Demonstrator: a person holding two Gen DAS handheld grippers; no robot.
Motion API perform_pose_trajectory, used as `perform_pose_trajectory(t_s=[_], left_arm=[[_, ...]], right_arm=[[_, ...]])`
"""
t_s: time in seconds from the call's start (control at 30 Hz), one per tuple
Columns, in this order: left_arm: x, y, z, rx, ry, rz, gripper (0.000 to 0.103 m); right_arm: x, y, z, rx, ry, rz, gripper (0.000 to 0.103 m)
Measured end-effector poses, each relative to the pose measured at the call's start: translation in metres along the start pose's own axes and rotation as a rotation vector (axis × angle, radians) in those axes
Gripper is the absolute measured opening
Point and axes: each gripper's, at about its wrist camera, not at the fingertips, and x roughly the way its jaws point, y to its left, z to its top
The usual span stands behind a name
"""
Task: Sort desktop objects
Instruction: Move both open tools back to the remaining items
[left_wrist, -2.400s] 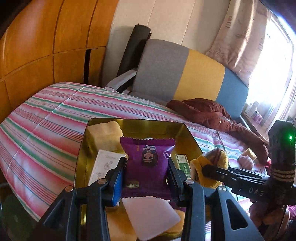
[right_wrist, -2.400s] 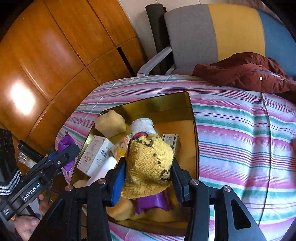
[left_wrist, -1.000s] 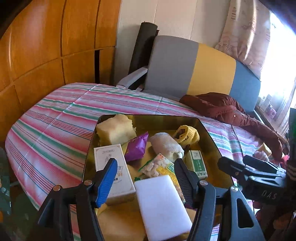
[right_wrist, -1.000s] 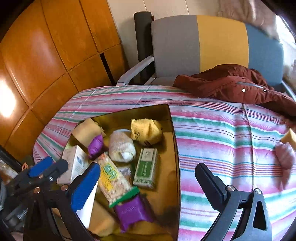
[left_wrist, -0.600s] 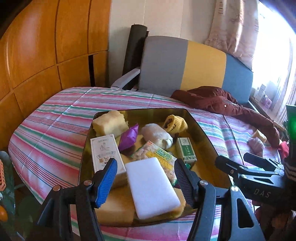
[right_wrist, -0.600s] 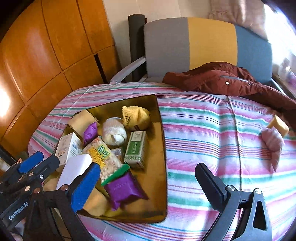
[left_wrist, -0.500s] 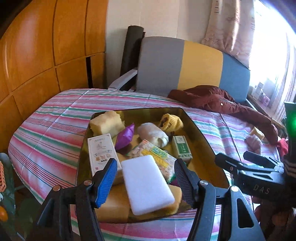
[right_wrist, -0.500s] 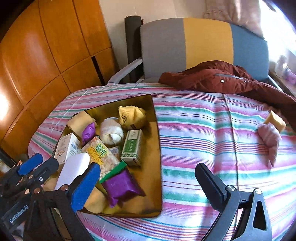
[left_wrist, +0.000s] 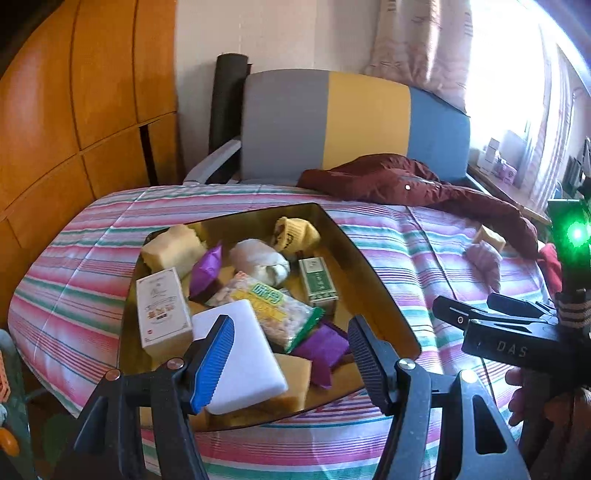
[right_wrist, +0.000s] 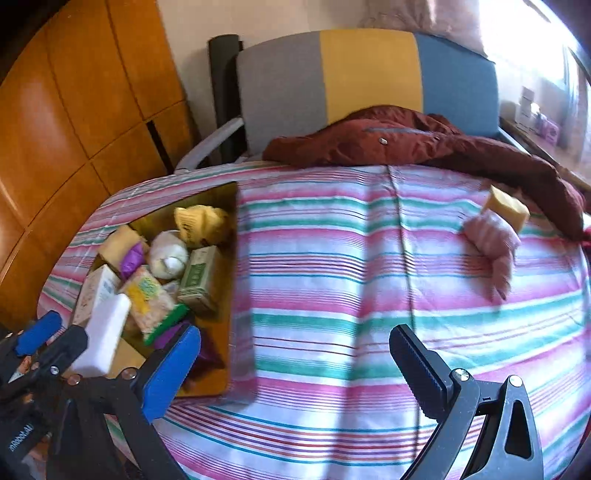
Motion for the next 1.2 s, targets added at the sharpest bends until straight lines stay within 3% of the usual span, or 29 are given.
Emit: perform_pose_trajectory(t_s=[0.33,0.77,1.0,1.2], left_arm=[[0.001,-0.035,0.006,0.086,-0.001,-0.048,0.065],[0.012,-0.101,0.014,0.219,0.011,-0.194,0.065],[0.031,-0.131,0.012,0.263,0.056,-0.233,0.066],[0.049,-0.145,0.012,0.279,0.086,-0.234,0.071]], right_arm=[[-0.003,-0.06,0.0,0.089,0.02,-0.077,0.103],[-0.02,-0.164,0.017,0.298,0.022,-0.144,0.103],[-0.024,-0.227,0.037,0.419,-0.004,-0.186,0.103],[0.0,-0.256,0.068,0.449,-0.01,-0.202,0.103]])
